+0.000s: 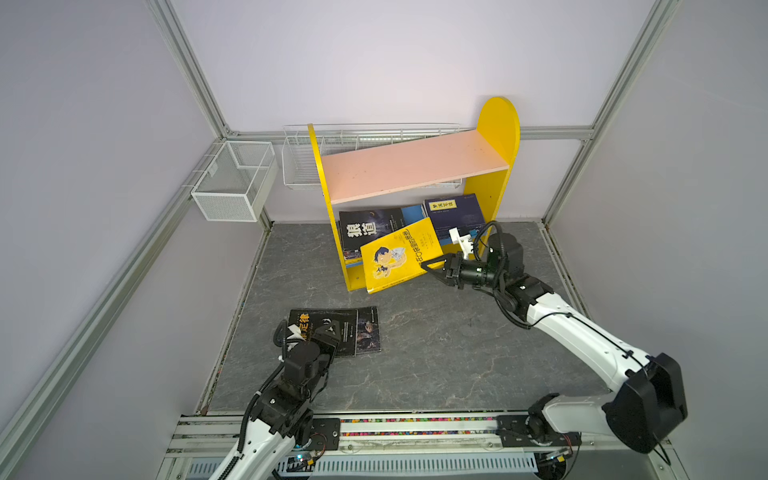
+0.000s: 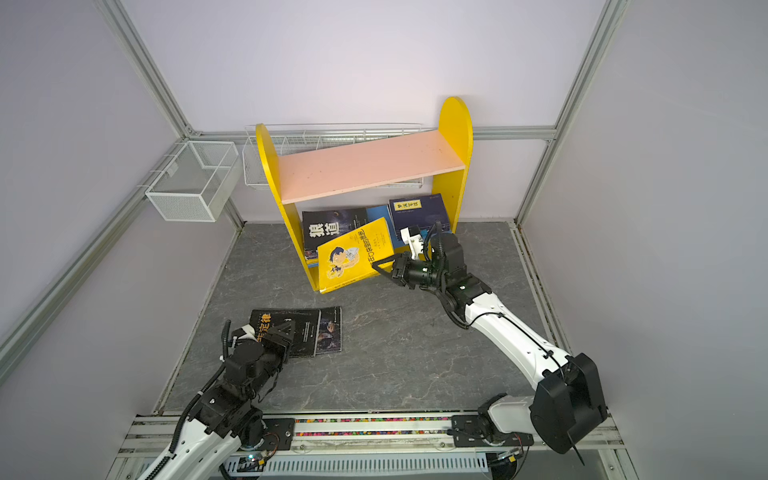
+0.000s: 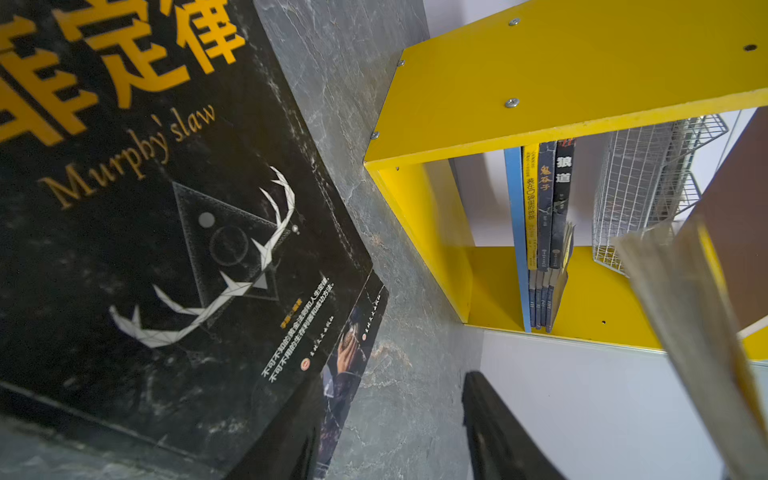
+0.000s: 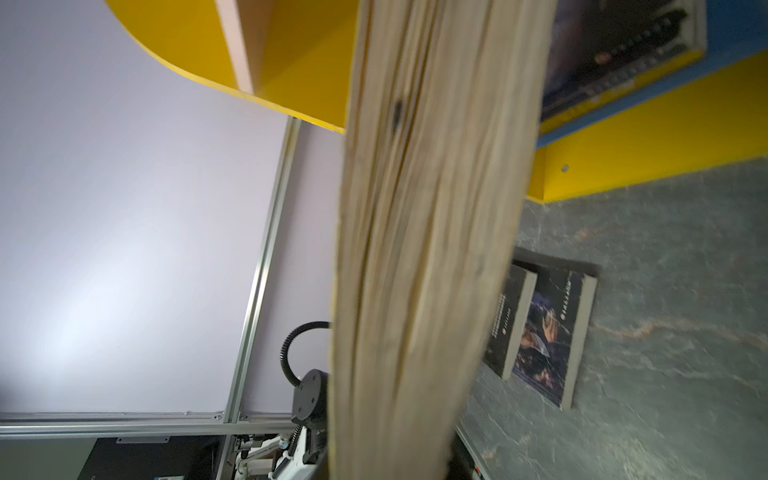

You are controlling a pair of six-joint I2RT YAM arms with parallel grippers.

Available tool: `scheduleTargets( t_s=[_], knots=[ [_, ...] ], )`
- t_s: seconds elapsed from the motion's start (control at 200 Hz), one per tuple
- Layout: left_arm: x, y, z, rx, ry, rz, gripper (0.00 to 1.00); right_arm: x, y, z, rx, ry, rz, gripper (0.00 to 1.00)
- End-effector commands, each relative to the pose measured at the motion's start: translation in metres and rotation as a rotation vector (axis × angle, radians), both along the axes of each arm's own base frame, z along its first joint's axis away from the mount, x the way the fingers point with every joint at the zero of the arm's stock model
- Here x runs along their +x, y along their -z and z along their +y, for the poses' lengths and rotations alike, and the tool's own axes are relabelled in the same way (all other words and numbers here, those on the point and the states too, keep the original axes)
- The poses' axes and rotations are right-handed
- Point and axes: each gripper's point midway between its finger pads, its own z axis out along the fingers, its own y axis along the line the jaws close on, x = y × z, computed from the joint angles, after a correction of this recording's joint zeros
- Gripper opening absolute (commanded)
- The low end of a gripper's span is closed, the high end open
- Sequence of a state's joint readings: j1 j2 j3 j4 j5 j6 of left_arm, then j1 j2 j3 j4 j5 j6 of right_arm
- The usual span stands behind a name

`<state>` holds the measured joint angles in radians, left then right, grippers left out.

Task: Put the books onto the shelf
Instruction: 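Lift the yellow cartoon book and carry it to the shelf with the right gripper, then lower the yellow cartoon book onto the shelf stack and push it square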

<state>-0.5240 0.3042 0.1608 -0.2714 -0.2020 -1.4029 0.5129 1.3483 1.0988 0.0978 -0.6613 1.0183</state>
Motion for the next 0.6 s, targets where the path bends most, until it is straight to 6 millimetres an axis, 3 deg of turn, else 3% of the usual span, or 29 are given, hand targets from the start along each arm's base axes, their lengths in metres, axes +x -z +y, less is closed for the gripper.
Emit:
scheduleTargets(
  t_s=[0.0,0.155,0.31,0.425,0.595],
  knots=[
    [0.0,0.001,0.003,0.003,-0.017,0.015,0.54,0.019,-0.034,0.012,0.051,-0.03,-0.181,0.07],
    [0.0,0.0,-0.001,0.001,0.0,0.013,0.54,0.058,-0.039,0.037,0.086,-0.049,-0.237,0.07],
    [-0.002,0.002,-0.001,0.001,0.01,0.018,0.54,0.096,-0.031,0.057,0.093,-0.047,-0.254,0.07],
    [-0.004,0.002,0.0,0.001,0.011,0.015,0.54,0.116,-0.03,0.067,0.118,-0.042,-0.257,0.07],
    [-0.006,0.002,0.002,0.002,0.005,0.012,0.54,0.129,-0.023,0.074,0.151,-0.038,-0.23,0.07]
  ],
)
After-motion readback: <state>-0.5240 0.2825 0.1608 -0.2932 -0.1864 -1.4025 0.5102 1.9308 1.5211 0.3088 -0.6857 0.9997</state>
